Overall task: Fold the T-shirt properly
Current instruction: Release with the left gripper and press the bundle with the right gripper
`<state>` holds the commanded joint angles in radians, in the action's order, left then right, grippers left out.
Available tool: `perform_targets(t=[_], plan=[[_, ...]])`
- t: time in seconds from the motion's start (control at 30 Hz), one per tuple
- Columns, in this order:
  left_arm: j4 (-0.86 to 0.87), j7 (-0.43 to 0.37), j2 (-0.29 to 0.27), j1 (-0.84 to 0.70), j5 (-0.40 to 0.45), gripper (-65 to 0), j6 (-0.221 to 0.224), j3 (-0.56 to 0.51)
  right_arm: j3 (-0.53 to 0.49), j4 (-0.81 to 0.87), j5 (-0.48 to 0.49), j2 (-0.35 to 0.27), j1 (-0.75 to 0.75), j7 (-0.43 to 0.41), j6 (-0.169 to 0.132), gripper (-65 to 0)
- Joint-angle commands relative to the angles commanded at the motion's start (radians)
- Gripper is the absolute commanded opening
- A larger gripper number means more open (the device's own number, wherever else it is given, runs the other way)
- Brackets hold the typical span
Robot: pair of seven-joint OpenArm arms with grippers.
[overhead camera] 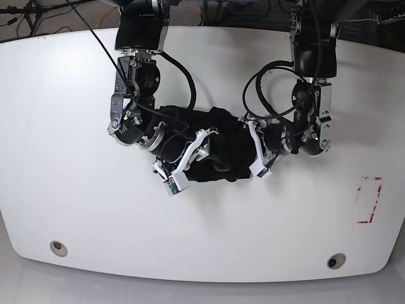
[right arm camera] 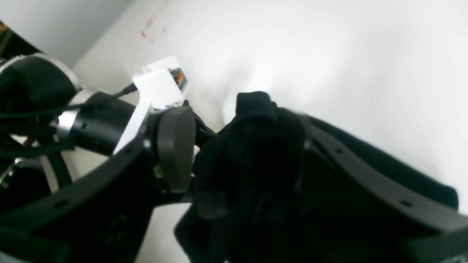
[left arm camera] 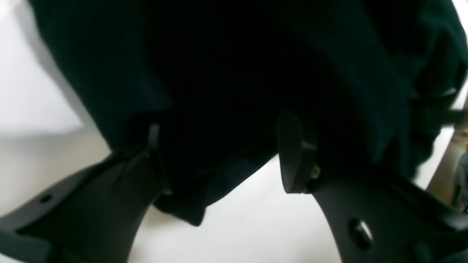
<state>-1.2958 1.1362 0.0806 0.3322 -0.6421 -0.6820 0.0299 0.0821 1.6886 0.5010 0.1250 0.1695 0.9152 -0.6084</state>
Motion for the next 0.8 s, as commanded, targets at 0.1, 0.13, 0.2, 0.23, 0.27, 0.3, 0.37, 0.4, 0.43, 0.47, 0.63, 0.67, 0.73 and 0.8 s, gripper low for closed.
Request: perform_targets(t=[0.1, 0.13, 0.2, 0.23, 0.27, 0.3, 0.37, 0.4, 0.43, 0.47, 0.63, 0.67, 0.73, 0.8], plan=[[-0.032, 0.021, 0.029, 0.017, -0.069, -28.2, -0.003, 0.071, 0.000, -0.008, 0.000, -0.003, 0.009, 0.000, 0.000, -30.6], [-0.038, 0.028, 0.037, 0.021, -0.086, -28.2, -0.003, 0.091, 0.000, -0.008, 0.000, -0.003, 0.011, 0.000, 0.000, -30.6], [-0.046, 0.046, 0.061, 0.038, -0.137, -28.2, -0.003, 0.135, 0.000, -0.006, 0.000, -0.009, 0.011, 0.000, -0.002, -30.6], [-0.048, 0.052, 0.072, 0.048, -0.160, -28.2, -0.005, 0.152, 0.000, -0.006, 0.000, -0.020, 0.011, 0.000, -0.002, -30.6], [-0.048, 0.058, 0.092, 0.063, -0.187, -28.2, -0.005, 0.175, -0.002, -0.006, 0.000, -0.032, 0.014, 0.000, -0.002, -30.6], [-0.048, 0.058, 0.107, 0.074, -0.201, -28.3, -0.005, 0.189, -0.002, -0.006, 0.000, -0.040, 0.014, 0.000, -0.002, -30.6], [-0.046, 0.058, 0.150, 0.100, -0.224, -28.3, -0.003, 0.226, -0.002, -0.006, 0.000, -0.048, 0.014, 0.000, -0.002, -30.6], [-0.044, 0.058, 0.173, 0.112, -0.227, -28.3, -0.002, 0.245, -0.002, -0.006, 0.000, -0.048, 0.014, 0.000, -0.002, -30.6], [-0.043, 0.058, 0.204, 0.124, -0.229, -28.3, -0.002, 0.275, -0.002, -0.006, 0.000, -0.049, 0.012, 0.000, -0.002, -30.6], [-0.043, 0.058, 0.224, 0.132, -0.226, -28.3, -0.002, 0.292, -0.002, -0.006, 0.000, -0.049, 0.011, 0.000, -0.002, -30.6], [-0.043, 0.057, 0.348, 0.143, -0.198, -28.3, -0.003, 0.408, -0.011, -0.008, 0.000, -0.072, 0.008, 0.002, -0.002, -30.6], [-0.043, 0.057, 0.367, 0.143, -0.192, -28.3, -0.005, 0.417, -0.021, -0.008, 0.000, -0.075, 0.008, 0.002, -0.002, -30.6], [-0.043, 0.057, 0.413, 0.140, -0.178, -28.3, -0.006, 0.433, -0.066, -0.008, 0.000, -0.086, 0.008, 0.002, -0.002, -30.6], [-0.041, 0.057, 0.460, 0.123, -0.167, -28.3, -0.006, 0.440, -0.114, -0.008, -0.002, -0.104, 0.012, 0.000, 0.003, -30.6]])
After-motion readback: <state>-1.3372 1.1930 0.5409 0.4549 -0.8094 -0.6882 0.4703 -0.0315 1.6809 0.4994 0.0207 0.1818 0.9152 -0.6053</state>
